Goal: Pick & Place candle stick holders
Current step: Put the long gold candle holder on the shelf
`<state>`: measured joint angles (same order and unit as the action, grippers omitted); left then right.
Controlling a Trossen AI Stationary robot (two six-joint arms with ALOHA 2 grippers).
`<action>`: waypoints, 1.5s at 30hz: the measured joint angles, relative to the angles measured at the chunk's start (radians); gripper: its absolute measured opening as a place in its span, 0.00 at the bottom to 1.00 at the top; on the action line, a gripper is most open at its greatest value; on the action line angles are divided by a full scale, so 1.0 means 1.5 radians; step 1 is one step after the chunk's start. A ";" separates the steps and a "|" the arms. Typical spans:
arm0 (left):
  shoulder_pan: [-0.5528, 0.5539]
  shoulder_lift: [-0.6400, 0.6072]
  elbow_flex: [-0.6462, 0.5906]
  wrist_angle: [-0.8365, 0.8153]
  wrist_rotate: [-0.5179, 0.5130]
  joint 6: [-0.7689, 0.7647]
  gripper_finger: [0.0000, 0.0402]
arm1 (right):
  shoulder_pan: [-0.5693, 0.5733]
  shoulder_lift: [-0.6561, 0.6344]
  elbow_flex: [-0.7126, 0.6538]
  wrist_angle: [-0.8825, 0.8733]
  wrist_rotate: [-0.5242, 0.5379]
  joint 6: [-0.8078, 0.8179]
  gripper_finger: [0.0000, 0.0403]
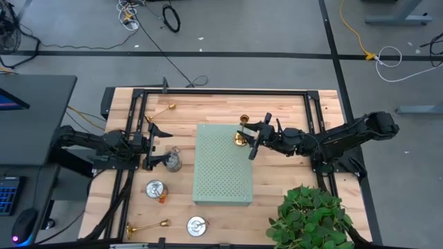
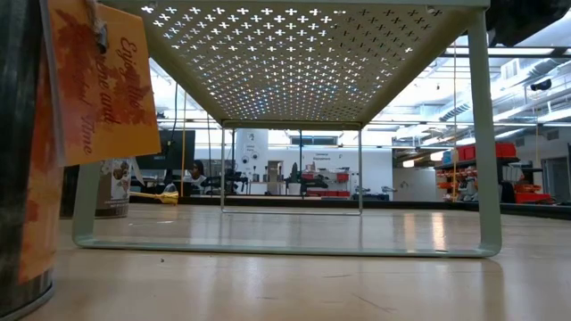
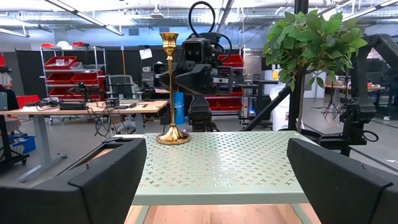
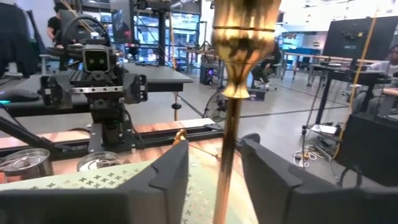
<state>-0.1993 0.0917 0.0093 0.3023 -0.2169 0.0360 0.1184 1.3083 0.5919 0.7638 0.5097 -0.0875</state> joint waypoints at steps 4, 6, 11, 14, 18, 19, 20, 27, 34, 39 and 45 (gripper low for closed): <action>0.000 0.000 0.000 0.000 0.000 0.000 0.99 | 0.000 0.000 0.000 0.005 0.004 0.000 0.51; 0.000 0.000 0.000 0.000 0.000 0.000 0.99 | 0.000 0.000 0.000 0.006 0.004 -0.001 0.57; 0.000 0.000 0.000 0.000 -0.033 0.001 0.99 | 0.001 0.000 0.000 0.006 0.004 -0.007 0.67; 0.000 0.000 0.000 0.000 -0.059 0.001 0.99 | 0.001 -0.001 0.000 0.006 0.004 -0.014 0.70; 0.000 0.000 0.000 0.000 -0.046 0.001 0.99 | 0.001 -0.001 0.000 0.007 0.004 -0.025 0.71; 0.000 0.000 0.000 0.000 -0.043 0.001 0.99 | 0.001 -0.001 0.000 0.007 0.005 -0.028 0.72; 0.000 0.000 0.000 0.000 -0.042 0.001 0.99 | 0.001 -0.001 0.000 0.007 0.008 -0.030 0.72; -0.001 0.000 0.026 -0.025 -0.198 -0.033 0.99 | 0.001 -0.001 0.000 0.003 0.052 -0.035 0.72; 0.000 0.013 0.161 -0.343 -0.507 -0.131 0.99 | 0.001 -0.001 0.000 0.000 0.052 -0.033 0.72; 0.000 0.059 0.262 -0.487 -0.569 -0.249 0.99 | 0.001 -0.001 0.000 -0.001 0.052 -0.035 0.72; 0.038 0.146 0.341 -0.537 -0.621 -0.227 0.99 | 0.006 -0.001 0.000 -0.009 0.051 -0.035 0.72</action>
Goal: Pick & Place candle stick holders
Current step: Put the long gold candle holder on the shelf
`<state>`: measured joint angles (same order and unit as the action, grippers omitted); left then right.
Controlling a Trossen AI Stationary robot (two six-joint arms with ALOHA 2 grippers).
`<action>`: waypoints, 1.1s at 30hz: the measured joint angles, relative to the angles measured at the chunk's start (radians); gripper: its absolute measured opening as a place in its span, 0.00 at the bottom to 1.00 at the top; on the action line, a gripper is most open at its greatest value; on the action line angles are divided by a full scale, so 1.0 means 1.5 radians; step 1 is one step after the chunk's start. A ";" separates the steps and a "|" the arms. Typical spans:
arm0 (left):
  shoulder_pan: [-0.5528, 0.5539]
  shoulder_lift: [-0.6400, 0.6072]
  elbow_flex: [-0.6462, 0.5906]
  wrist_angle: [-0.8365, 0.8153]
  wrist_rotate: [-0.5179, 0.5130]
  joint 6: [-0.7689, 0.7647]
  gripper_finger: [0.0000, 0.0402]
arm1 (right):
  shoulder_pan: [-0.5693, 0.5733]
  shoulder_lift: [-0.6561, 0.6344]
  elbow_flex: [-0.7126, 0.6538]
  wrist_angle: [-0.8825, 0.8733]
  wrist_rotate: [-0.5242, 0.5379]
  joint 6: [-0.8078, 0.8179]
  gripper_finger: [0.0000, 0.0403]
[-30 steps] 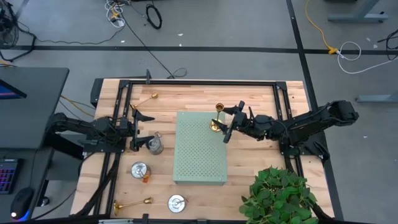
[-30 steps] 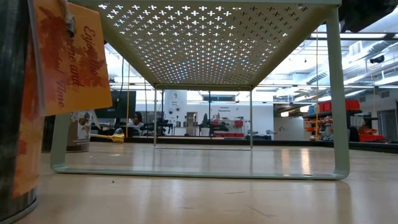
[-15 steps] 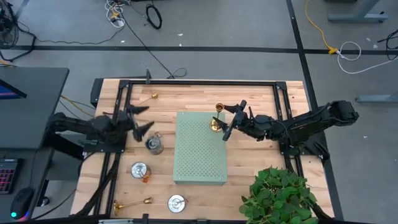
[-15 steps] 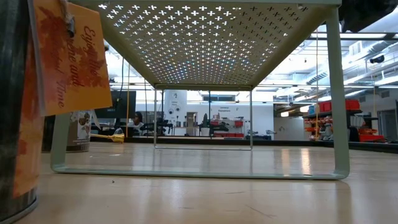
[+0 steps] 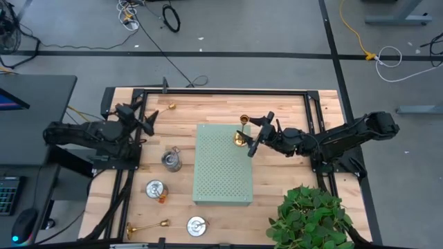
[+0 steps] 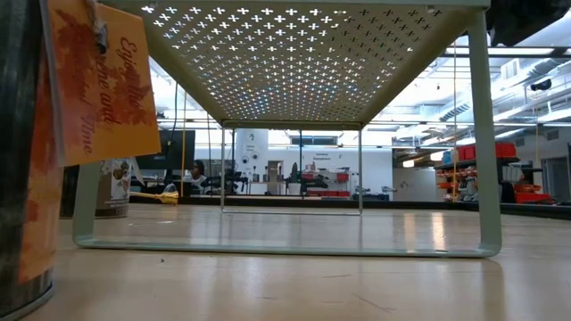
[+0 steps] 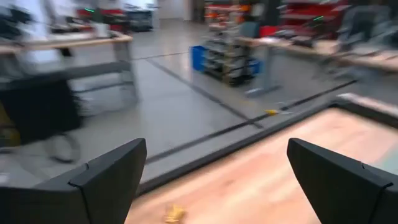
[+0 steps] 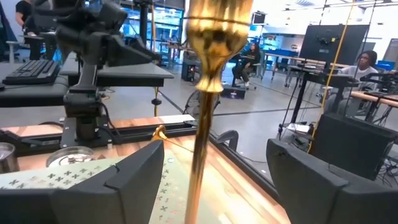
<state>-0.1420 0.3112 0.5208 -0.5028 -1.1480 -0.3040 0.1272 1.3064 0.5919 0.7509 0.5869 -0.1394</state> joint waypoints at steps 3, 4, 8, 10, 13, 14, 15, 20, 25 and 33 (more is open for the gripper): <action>0.049 0.046 0.033 -0.045 -0.016 0.005 0.99 | 0.008 0.000 0.000 -0.002 0.000 0.000 0.72; 0.070 0.059 0.044 -0.058 -0.008 0.003 0.99 | 0.011 0.000 0.000 -0.004 0.000 0.000 0.72; 0.167 0.107 0.084 -0.105 0.063 0.001 0.99 | 0.024 0.000 0.000 -0.005 0.000 -0.006 0.72; 0.220 0.132 0.104 -0.128 0.117 0.002 0.99 | 0.031 0.000 0.000 -0.007 0.000 -0.007 0.72; 0.298 0.163 0.120 -0.142 0.196 0.045 0.99 | 0.041 0.000 0.000 -0.010 0.000 -0.012 0.72; 0.325 0.176 0.122 -0.141 0.217 0.061 0.99 | 0.045 0.000 0.000 -0.011 0.000 -0.015 0.72; 0.351 0.189 0.125 -0.143 0.235 0.075 0.99 | 0.049 0.000 0.000 -0.011 0.000 -0.018 0.72; 0.485 0.257 0.138 -0.142 0.343 0.142 0.99 | 0.065 0.000 0.000 -0.013 0.001 -0.020 0.72; 0.606 0.338 0.142 -0.142 0.486 0.234 0.99 | 0.081 0.000 0.000 -0.013 0.002 -0.020 0.72; 0.703 0.477 0.142 -0.158 0.605 0.335 0.99 | 0.101 0.000 0.000 -0.013 0.001 -0.020 0.72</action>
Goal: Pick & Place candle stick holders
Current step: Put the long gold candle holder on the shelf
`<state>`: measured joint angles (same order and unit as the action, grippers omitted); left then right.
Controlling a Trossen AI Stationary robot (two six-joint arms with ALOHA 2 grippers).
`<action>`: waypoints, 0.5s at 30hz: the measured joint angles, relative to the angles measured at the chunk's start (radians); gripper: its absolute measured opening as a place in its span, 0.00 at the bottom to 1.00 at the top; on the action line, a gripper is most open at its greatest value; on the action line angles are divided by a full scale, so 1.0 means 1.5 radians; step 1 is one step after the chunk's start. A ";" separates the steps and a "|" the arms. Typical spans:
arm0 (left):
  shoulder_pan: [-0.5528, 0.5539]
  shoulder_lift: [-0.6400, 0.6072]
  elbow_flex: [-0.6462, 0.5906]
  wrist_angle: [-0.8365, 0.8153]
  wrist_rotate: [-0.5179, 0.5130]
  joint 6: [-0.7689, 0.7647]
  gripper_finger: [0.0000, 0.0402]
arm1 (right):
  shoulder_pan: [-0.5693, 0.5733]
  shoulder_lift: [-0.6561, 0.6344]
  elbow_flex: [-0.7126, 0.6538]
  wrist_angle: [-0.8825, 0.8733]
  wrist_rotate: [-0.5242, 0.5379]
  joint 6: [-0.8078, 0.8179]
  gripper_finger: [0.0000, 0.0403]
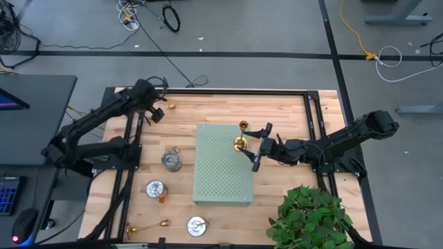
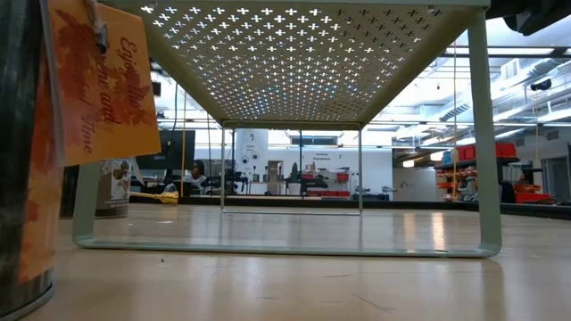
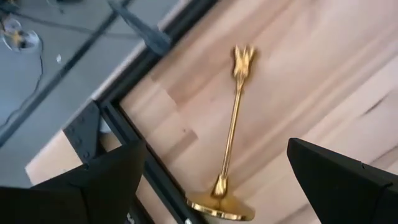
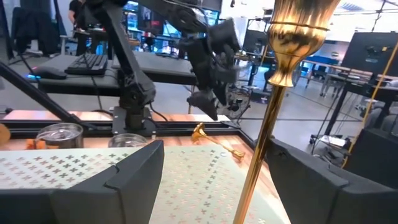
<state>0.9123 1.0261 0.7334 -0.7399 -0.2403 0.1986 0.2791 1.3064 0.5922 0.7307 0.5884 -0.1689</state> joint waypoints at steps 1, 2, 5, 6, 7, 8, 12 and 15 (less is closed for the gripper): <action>0.001 0.014 0.000 -0.003 0.000 0.005 0.99 | 0.002 0.000 0.000 0.000 0.000 0.002 0.72; 0.001 0.029 0.001 -0.007 0.000 0.008 0.99 | 0.005 0.000 0.000 0.000 0.000 0.003 0.72; 0.001 0.066 0.001 -0.019 0.001 0.010 0.99 | 0.010 0.000 0.000 0.000 -0.002 -0.001 0.72; 0.001 0.073 0.001 -0.020 0.001 0.011 0.99 | 0.010 0.000 0.000 0.000 -0.001 -0.005 0.72; 0.001 0.081 0.001 -0.019 0.000 0.010 0.99 | 0.009 0.000 0.000 0.000 0.002 -0.006 0.72; 0.001 0.090 0.001 -0.020 0.000 0.010 0.99 | 0.009 0.000 0.000 0.000 0.012 -0.008 0.72; 0.001 0.120 0.001 -0.020 0.006 0.008 0.99 | 0.009 0.000 0.000 0.000 0.067 -0.009 0.72; 0.001 0.141 0.001 -0.019 0.009 0.004 0.99 | 0.009 0.000 0.000 0.000 0.095 -0.018 0.72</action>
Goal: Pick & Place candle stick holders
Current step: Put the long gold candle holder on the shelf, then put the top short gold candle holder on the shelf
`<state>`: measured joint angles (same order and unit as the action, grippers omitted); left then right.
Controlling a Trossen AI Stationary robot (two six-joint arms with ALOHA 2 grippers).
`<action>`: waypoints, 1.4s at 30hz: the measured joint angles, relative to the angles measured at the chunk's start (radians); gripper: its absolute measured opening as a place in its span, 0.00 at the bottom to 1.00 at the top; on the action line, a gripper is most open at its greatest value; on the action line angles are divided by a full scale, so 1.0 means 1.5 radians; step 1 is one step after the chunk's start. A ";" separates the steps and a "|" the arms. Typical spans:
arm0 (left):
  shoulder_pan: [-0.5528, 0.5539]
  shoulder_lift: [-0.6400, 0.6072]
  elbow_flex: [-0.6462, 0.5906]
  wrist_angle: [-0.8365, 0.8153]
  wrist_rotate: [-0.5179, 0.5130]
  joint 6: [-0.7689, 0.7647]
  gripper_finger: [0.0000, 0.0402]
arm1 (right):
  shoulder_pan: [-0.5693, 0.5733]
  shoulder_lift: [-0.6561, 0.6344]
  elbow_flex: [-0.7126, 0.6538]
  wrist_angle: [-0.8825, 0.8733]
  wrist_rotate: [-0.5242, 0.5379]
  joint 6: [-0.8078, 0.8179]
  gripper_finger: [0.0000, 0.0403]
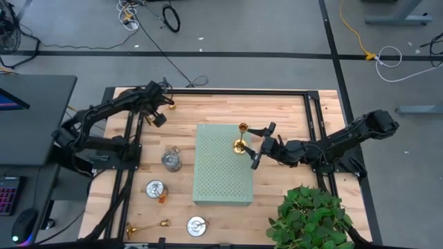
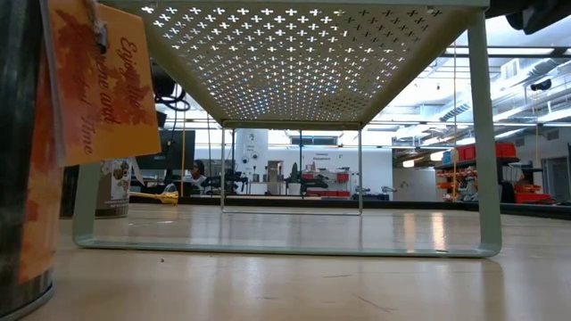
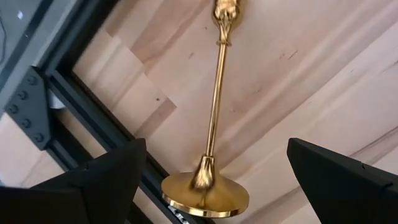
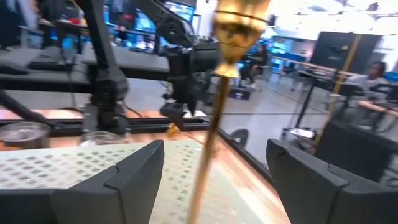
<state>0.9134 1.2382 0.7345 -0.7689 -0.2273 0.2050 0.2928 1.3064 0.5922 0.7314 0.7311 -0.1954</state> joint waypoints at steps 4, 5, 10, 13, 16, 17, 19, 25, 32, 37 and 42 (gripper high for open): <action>0.000 0.025 0.000 0.002 0.003 -0.005 0.99 | -0.001 0.000 0.000 0.000 0.046 -0.013 0.72; 0.000 0.029 0.000 0.003 0.003 -0.006 0.99 | -0.003 0.000 0.000 0.000 0.058 -0.022 0.72; 0.000 0.036 0.000 0.003 0.003 -0.006 0.99 | -0.023 0.000 0.000 0.000 0.080 -0.028 0.72; 0.000 0.036 0.000 0.003 0.005 -0.006 0.99 | -0.041 0.000 0.000 0.000 0.077 -0.027 0.72; 0.000 0.036 0.000 0.003 0.005 -0.006 0.99 | -0.054 0.000 0.000 0.000 0.069 -0.011 0.72; 0.000 0.036 0.000 0.003 0.005 -0.006 0.99 | -0.056 0.000 0.000 0.000 0.060 -0.006 0.72; 0.000 0.036 0.000 0.003 0.005 -0.006 0.99 | -0.063 0.000 0.000 0.000 0.046 -0.004 0.72; 0.000 0.036 0.000 0.005 0.005 -0.007 0.99 | -0.068 0.000 0.000 -0.005 0.045 -0.013 0.72; 0.000 0.036 0.000 0.006 0.005 -0.007 0.99 | -0.046 0.000 0.000 -0.005 0.136 -0.051 0.72; 0.000 0.036 0.000 0.018 0.026 -0.012 0.99 | -0.028 -0.004 0.000 -0.003 0.156 -0.061 0.72; 0.000 0.041 0.000 0.024 0.036 -0.012 0.97 | -0.014 -0.006 0.000 -0.005 0.143 -0.050 0.72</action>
<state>0.9127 1.3004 0.7341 -0.7326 -0.1728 0.1867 0.2716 1.2976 0.5922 0.7246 0.9450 -0.2708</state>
